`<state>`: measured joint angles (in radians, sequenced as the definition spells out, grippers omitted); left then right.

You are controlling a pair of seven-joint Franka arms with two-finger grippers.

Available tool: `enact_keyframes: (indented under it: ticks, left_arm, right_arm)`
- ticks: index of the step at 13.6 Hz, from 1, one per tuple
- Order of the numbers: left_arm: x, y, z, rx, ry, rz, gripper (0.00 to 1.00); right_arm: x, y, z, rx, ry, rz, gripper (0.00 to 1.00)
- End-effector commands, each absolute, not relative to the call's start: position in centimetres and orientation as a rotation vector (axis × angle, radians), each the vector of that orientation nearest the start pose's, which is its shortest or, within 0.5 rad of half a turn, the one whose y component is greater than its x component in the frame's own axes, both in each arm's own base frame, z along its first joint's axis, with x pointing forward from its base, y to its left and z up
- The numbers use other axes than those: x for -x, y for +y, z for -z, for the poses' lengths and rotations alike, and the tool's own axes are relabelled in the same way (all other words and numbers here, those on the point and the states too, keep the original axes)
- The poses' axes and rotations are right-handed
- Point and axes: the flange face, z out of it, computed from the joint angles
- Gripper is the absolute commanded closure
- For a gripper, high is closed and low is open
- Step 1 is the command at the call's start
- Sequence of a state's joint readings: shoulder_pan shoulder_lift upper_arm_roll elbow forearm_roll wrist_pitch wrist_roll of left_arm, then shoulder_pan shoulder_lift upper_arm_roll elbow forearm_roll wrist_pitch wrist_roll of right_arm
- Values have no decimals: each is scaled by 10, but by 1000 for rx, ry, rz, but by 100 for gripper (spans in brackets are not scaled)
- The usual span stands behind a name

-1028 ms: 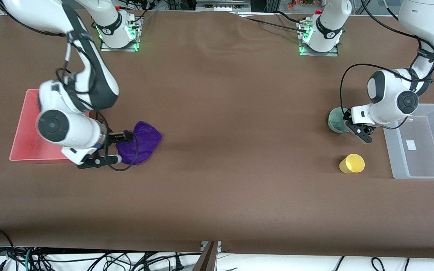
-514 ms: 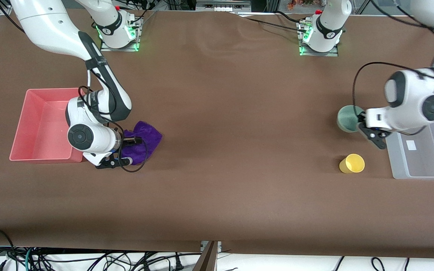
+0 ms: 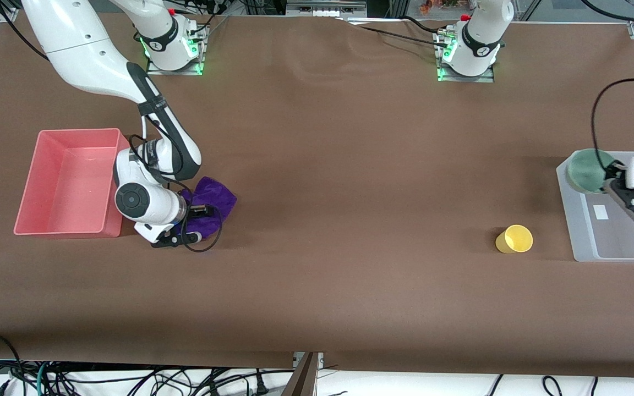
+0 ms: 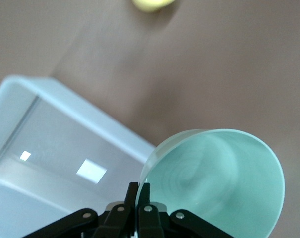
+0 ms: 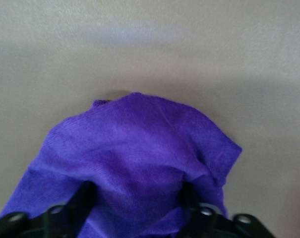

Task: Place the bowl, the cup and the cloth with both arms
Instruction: 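Place the bowl in the clear bin while the right gripper lifts the cloth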

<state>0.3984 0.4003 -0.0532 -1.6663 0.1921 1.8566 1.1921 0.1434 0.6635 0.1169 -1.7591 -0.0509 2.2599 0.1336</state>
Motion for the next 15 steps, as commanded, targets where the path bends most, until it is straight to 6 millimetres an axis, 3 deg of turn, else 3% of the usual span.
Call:
enact_keyframes:
  ticks: [1, 2, 4, 5, 6, 7, 8, 9, 10, 12, 13, 15]
  left_arm:
    - [-619, 308, -320, 2770, 1520, -382, 100]
    - [-620, 332, -299, 2767, 1536, -341, 100]
    - [-622, 357, -268, 2738, 1525, -252, 100]
    - [-617, 369, -255, 2739, 1502, -227, 100]
    - [-617, 368, -239, 2742, 1509, -225, 100]
    - [-613, 372, -226, 2755, 1505, -230, 87]
    - [-613, 373, -224, 2771, 1489, -206, 39]
    - [-614, 372, -229, 2792, 1470, -187, 0]
    - [-616, 369, -237, 2796, 1469, -174, 0]
    - [-627, 342, -289, 2812, 1476, -188, 0]
    - [-631, 320, -325, 2856, 1426, -179, 0]
    - [-639, 263, -366, 2931, 1319, -263, 0]
  right_arm:
    - [-624, 163, -194, 3121, -240, -213, 100]
    - [-626, 163, -202, 3121, -250, -203, 100]
    - [-633, 159, -230, 3127, -254, -206, 100]
    - [-637, 155, -254, 3135, -256, -234, 100]
    - [-642, 152, -284, 3138, -287, -279, 100]
    - [-646, 139, -315, 3134, -332, -352, 100]
    - [-650, 117, -350, 3126, -380, -422, 100]
    - [-651, 86, -378, 3113, -424, -500, 100]
    - [-648, 53, -400, 3089, -489, -569, 100]
    - [-639, -20, -421, 3054, -563, -654, 100]
    - [-635, -59, -421, 3038, -604, -674, 100]
    - [-626, -120, -401, 3010, -651, -727, 100]
